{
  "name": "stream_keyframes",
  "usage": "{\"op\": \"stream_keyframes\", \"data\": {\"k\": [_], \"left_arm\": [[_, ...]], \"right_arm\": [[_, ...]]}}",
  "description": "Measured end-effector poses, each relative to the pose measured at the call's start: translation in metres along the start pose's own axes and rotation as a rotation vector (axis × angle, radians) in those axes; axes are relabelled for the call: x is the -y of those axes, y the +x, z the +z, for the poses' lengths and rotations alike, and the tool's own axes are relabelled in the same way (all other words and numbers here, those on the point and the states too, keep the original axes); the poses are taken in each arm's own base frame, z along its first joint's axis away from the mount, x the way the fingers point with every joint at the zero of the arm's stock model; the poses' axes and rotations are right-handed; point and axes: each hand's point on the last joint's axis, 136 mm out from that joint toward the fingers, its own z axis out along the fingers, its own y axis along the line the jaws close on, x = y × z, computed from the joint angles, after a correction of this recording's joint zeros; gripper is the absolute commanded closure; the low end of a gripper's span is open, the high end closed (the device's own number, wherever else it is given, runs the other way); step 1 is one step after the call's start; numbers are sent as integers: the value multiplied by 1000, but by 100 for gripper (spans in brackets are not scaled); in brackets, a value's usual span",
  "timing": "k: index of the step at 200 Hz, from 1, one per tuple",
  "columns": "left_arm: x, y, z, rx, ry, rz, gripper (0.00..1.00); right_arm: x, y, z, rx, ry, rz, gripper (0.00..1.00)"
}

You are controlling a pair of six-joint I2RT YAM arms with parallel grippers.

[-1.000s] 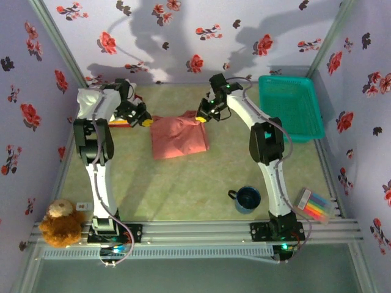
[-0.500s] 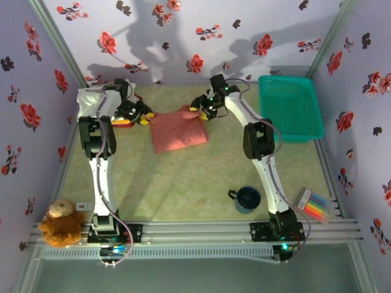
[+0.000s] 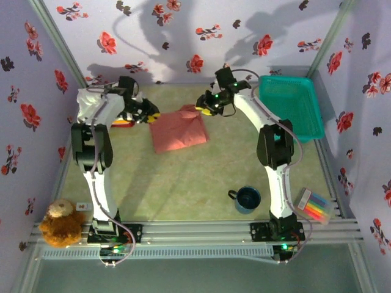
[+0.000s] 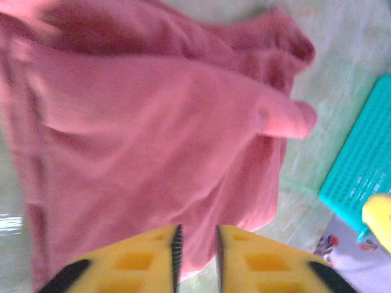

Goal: Fold and stack the t-shirts

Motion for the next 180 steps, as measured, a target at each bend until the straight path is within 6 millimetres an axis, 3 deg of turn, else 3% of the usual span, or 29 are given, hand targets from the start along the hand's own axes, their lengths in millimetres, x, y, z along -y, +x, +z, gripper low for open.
{"op": "stream_keyframes", "data": {"k": [24, 51, 79, 100, 129, 153, 171, 180], "left_arm": [[-12, 25, 32, -52, -34, -5, 96], [-38, 33, 52, -71, -86, -31, 98], [-57, 41, 62, -84, -112, -46, 99], [-62, 50, 68, -96, -107, -42, 99], [-62, 73, 69, -111, -102, -14, 100], [-63, 108, 68, -148, -118, 14, 100], [-69, 137, 64, -173, -138, 28, 100], [-72, 150, 61, -180, -151, 35, 99]], "right_arm": [[11, 14, 35, -62, 6, 8, 92], [40, 30, 77, -132, 52, 41, 95], [69, 49, 91, -186, 107, 79, 95], [75, 63, 83, -189, 116, 79, 95], [91, 110, 63, -229, 163, 87, 92], [102, 160, 44, -262, 200, 70, 86], [104, 192, 28, -282, 218, 52, 72], [101, 204, 21, -287, 214, 31, 70]]}}
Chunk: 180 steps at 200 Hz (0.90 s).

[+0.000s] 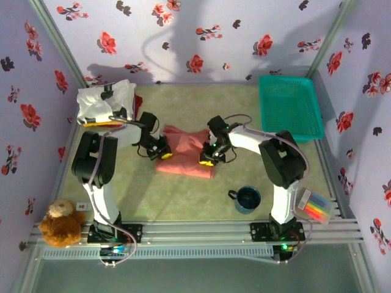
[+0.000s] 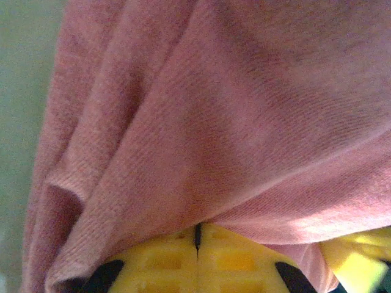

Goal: Fold and stack the t-shirts

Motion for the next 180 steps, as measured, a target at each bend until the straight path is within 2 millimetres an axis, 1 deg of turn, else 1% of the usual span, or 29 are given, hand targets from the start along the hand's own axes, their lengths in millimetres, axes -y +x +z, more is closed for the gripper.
{"op": "stream_keyframes", "data": {"k": [7, 15, 28, 42, 53, 64, 75, 82, 97, 109, 123, 133, 149, 166, 180], "left_arm": [[-2, 9, -1, -4, -9, 6, 96], [-4, 17, -4, -3, -18, 9, 92], [-3, 24, -12, 2, -26, 12, 87], [2, 26, -26, 28, -28, 27, 81], [8, 24, -40, 50, -33, 42, 80], [18, 19, -52, 73, -29, 59, 80], [32, 8, -66, 107, -14, 88, 81], [41, 3, -72, 123, -3, 101, 83], [61, -12, -83, 152, 24, 131, 85], [76, -27, -84, 162, 39, 148, 87], [91, -45, -76, 160, 51, 162, 89], [101, -57, -67, 151, 62, 167, 89], [114, -73, -50, 130, 70, 176, 89], [121, -80, -34, 105, 60, 187, 88], [120, -78, -26, 82, 39, 191, 87]], "right_arm": [[-3, 8, -6, 6, -5, -18, 69], [-8, 12, -15, 21, -16, -35, 67], [-21, 11, -36, 77, -39, -76, 63], [-33, 8, -63, 142, -51, -128, 55], [-44, 3, -86, 201, -50, -171, 49], [-50, -5, -104, 256, -34, -213, 47], [-53, -14, -117, 300, -10, -254, 46], [-51, -19, -122, 319, 10, -274, 46], [-41, -29, -124, 332, 61, -303, 46], [-30, -39, -118, 319, 99, -317, 46], [-18, -47, -104, 289, 134, -336, 46], [-9, -51, -95, 263, 154, -343, 46], [-2, -54, -82, 231, 167, -362, 46], [0, -55, -74, 207, 169, -382, 46], [0, -58, -69, 198, 164, -400, 47]]}}
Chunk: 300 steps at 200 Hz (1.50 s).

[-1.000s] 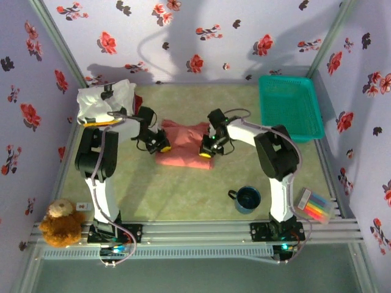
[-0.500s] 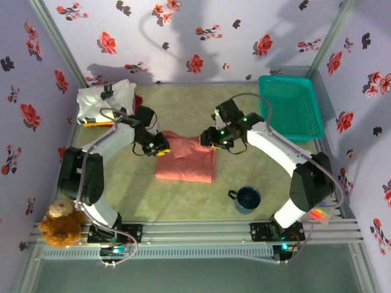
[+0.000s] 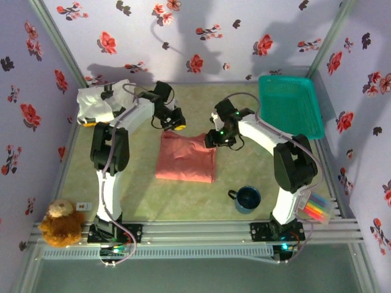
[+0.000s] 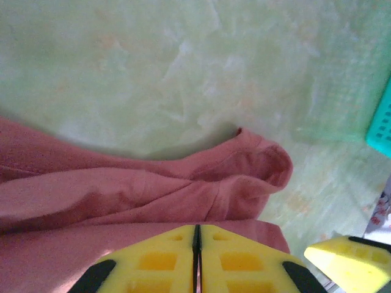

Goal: Fold and stack the t-shirts

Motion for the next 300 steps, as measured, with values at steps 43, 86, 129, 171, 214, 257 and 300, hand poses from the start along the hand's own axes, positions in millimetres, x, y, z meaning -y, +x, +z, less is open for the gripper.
{"op": "stream_keyframes", "data": {"k": [43, 86, 129, 171, 214, 257, 300], "left_arm": [[-15, 8, -3, -36, -46, -12, 84], [-18, 10, -4, -46, -52, -11, 85], [22, -14, 4, -38, 17, 64, 87], [50, -16, 49, -105, 93, 112, 93], [43, 9, 89, -214, 98, 93, 95], [41, 21, 102, -239, 95, 105, 97], [30, 35, 113, -282, 96, 103, 98]], "right_arm": [[-3, 1, 12, -27, -34, -23, 53], [-3, 3, 24, -54, -54, -30, 95], [-4, 0, 21, -40, -50, -17, 100], [-6, -3, 15, 9, -60, 10, 100], [-5, -4, 18, 25, -65, 39, 100], [-1, -4, 17, 33, -43, 49, 100], [1, -7, 11, 58, -21, 59, 100]]}}
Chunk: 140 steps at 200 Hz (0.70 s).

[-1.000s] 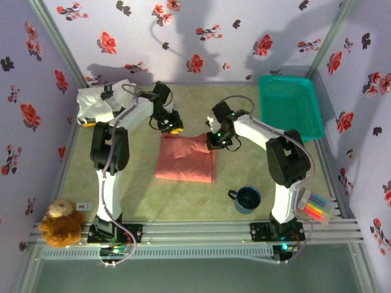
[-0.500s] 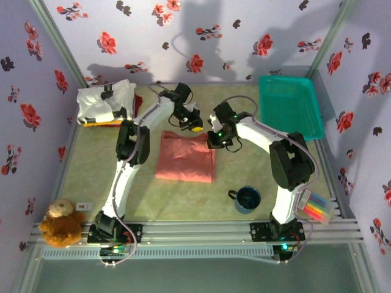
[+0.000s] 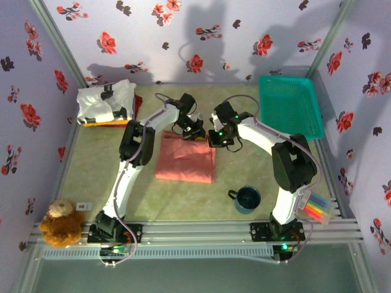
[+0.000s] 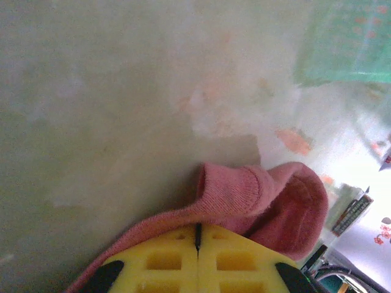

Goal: Fold and stack the t-shirts

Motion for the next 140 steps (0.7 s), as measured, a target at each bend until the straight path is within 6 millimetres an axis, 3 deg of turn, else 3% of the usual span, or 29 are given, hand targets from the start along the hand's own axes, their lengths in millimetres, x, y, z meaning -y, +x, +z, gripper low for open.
{"op": "stream_keyframes", "data": {"k": [75, 140], "left_arm": [[1, 1, 1, -1, 24, 17, 100], [1, 3, 2, 0, 31, 21, 100]], "right_arm": [[-1, -24, -12, 78, 41, -5, 100], [10, -38, -15, 130, 66, 67, 100]]}}
